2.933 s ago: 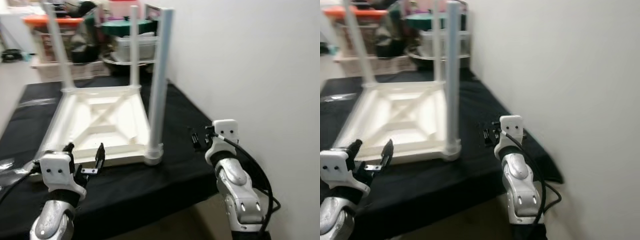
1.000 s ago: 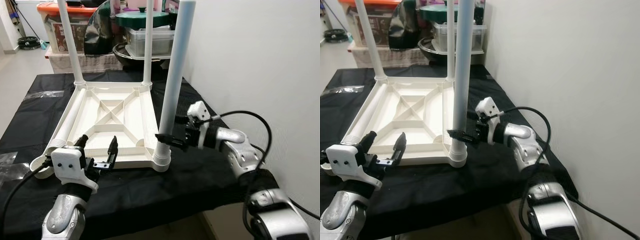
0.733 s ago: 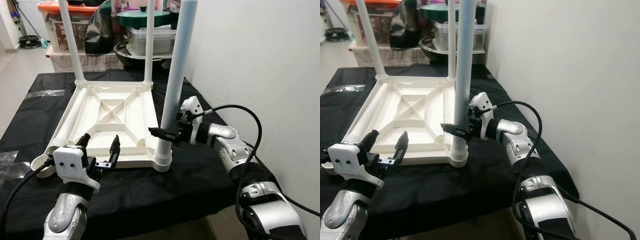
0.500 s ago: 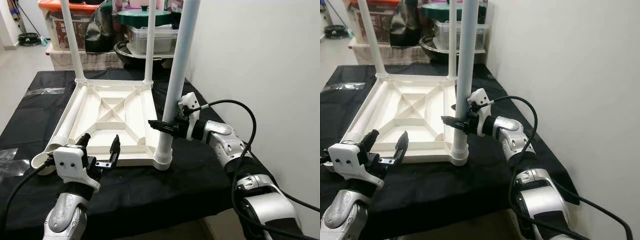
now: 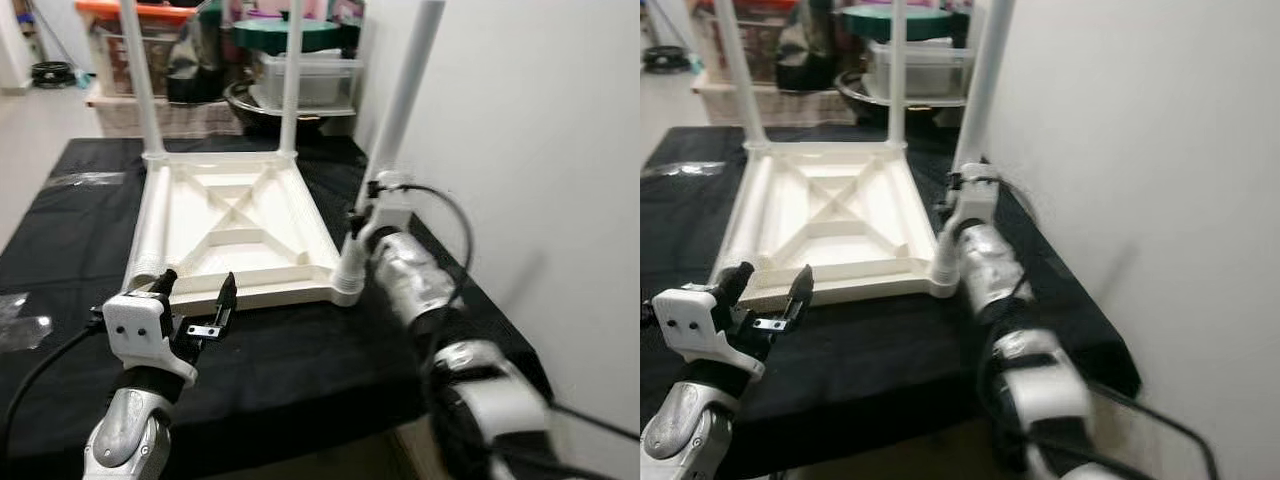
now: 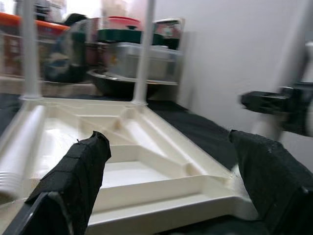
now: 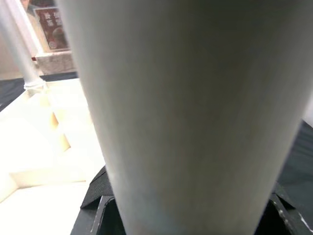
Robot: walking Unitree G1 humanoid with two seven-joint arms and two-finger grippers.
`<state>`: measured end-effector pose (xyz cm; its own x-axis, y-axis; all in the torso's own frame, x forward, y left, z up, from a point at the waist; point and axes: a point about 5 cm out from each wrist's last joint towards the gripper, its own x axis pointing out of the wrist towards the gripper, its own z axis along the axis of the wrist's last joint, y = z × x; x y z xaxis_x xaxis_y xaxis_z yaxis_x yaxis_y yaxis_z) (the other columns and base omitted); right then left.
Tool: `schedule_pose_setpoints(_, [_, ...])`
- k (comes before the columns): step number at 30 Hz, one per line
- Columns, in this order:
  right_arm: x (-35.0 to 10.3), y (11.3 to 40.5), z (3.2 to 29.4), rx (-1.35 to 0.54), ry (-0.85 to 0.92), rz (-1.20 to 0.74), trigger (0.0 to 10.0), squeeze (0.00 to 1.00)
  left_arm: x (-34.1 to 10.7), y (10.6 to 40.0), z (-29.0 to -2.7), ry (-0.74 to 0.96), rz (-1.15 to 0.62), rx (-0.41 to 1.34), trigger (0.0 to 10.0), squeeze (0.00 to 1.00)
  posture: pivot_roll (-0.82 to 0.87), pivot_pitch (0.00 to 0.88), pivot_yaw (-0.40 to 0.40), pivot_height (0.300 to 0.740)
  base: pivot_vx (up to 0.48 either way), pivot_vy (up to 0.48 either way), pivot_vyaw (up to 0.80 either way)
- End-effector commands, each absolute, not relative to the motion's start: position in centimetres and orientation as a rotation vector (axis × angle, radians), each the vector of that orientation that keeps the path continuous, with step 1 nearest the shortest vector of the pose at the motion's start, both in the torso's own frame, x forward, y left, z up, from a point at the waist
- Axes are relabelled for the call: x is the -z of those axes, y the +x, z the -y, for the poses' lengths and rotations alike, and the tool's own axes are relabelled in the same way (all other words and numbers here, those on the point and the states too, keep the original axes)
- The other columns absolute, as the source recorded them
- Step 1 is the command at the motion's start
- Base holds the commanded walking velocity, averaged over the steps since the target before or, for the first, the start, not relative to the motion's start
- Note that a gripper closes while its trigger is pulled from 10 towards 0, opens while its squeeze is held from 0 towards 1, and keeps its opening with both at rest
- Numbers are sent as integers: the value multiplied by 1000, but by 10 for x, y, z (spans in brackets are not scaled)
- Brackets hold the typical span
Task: Building children table
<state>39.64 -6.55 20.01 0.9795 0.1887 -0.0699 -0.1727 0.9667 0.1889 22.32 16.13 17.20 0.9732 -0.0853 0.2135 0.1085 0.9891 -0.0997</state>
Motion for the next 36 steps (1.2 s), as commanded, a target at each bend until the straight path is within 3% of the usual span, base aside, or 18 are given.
schedule_pose_setpoints(1, [-193,390,50,-195,256,-149,0,0,-168,224,-160,-112,193,99,10000,0,99,0,-119,740,0,0,0])
schedule_pose_setpoints(5, [-198,385,29,-256,245,-152,0,0,-168,225,-159,-113,192,101,10000,0,105,0,-126,740,0,0,0])
schedule_pose_setpoints(6, [-199,384,23,-278,220,-170,10000,0,-168,225,-159,-113,192,101,10000,0,105,0,-129,740,0,0,0])
schedule_pose_setpoints(10, [-206,383,24,-315,189,-107,10000,0,-167,224,-158,-119,190,100,10000,0,96,0,-129,740,0,0,0])
schedule_pose_setpoints(11, [-210,384,30,-307,191,-79,10000,1000,-167,224,-158,-121,188,102,10000,0,93,0,-129,740,0,0,0])
schedule_pose_setpoints(17, [-221,387,46,-304,167,-23,10000,1000,-167,225,-156,-125,187,108,10000,0,89,0,-130,740,0,0,0])
schedule_pose_setpoints(18, [-227,389,49,-349,161,-5,10000,522,-167,225,-156,-126,186,109,10000,0,88,0,-130,740,0,0,0])
schedule_pose_setpoints(19, [-227,389,49,-349,161,-5,10000,522,-167,225,-156,-126,186,109,10000,0,88,0,-130,740,0,0,0])
schedule_pose_setpoints(20, [-233,389,50,-416,161,19,10000,0,-167,225,-155,-126,186,110,10000,0,89,0,-132,740,0,0,0])
schedule_pose_setpoints(24, [-245,376,44,-862,147,119,10000,0,-166,227,-155,-129,188,114,10000,0,91,0,-135,740,0,0,0])
schedule_pose_setpoints(25, [-245,376,44,-862,147,119,10000,0,-166,227,-155,-129,188,114,10000,0,91,0,-135,740,0,0,0])
schedule_pose_setpoints(27, [-239,364,43,-1093,109,118,10000,0,-167,227,-154,-128,189,120,10000,0,98,0,-141,740,0,0,0])
schedule_pose_setpoints(28, [-233,357,40,-1201,110,102,4471,0,-167,227,-153,-127,191,122,10000,0,102,0,-144,740,0,0,0])
schedule_pose_setpoints(32, [-225,347,35,-1310,99,80,4863,0,-167,227,-153,-125,193,124,10000,0,107,0,-147,740,0,0,0])
schedule_pose_setpoints(33, [-220,342,29,-1349,92,72,6157,0,-167,227,-153,-124,193,124,10000,0,118,0,-155,740,0,0,0])
schedule_pose_setpoints(34, [-220,342,29,-1349,92,72,6157,0,-167,227,-153,-124,193,124,10000,0,118,0,-155,740,0,0,0])
schedule_pose_setpoints(35, [-217,340,24,-1372,85,66,7569,0,-167,226,-153,-123,193,125,10000,0,122,0,-156,740,0,0,0])
schedule_pose_setpoints(36, [-214,339,20,-1383,81,59,8039,0,-167,226,-153,-123,192,126,10000,0,122,0,-156,740,0,0,0])
